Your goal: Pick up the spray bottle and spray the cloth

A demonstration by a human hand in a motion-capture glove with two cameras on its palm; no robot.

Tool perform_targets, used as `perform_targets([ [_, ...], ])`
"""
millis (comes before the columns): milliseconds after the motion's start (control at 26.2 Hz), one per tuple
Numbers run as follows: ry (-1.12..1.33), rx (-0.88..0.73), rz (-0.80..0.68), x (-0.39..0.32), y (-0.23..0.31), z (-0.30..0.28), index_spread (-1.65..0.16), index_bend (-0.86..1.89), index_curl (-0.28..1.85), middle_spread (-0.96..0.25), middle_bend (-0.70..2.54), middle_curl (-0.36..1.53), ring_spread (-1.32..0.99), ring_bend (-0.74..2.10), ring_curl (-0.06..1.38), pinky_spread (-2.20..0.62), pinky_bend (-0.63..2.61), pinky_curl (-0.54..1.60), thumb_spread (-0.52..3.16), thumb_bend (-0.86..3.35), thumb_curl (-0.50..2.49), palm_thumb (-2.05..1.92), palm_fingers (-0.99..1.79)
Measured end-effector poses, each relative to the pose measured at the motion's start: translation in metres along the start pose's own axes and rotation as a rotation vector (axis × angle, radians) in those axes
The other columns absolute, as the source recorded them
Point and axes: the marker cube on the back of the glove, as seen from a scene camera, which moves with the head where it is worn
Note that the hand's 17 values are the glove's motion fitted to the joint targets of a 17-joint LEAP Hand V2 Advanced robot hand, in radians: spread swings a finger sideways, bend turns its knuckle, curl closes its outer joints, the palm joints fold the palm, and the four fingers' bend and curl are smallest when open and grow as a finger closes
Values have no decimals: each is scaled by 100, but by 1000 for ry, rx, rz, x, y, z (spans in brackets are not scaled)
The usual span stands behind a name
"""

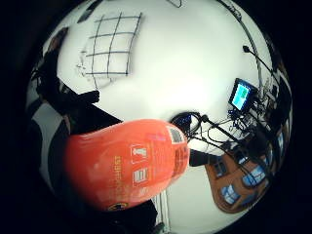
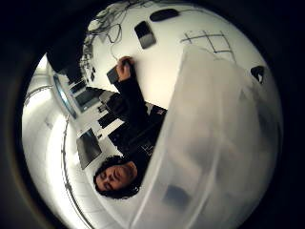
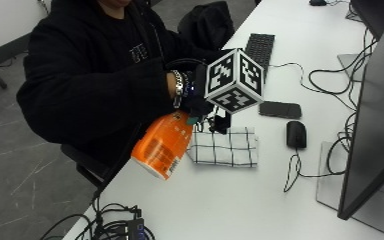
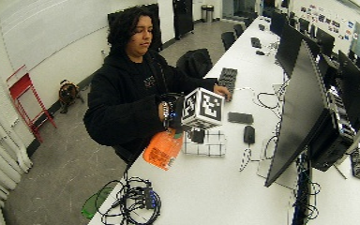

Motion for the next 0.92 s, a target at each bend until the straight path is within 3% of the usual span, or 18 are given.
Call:
perform_targets([
  [344, 345, -356, 253, -15, -49, 61, -27, 38, 59, -19, 67, 58, -22, 74, 50, -31, 48, 42, 39, -3, 79, 92, 136],
  [916, 480, -544, 340, 2, -89, 116, -28, 35, 60, -20, 66, 57, -23, 73, 49, -31, 47, 41, 40, -3, 81, 92, 136],
])
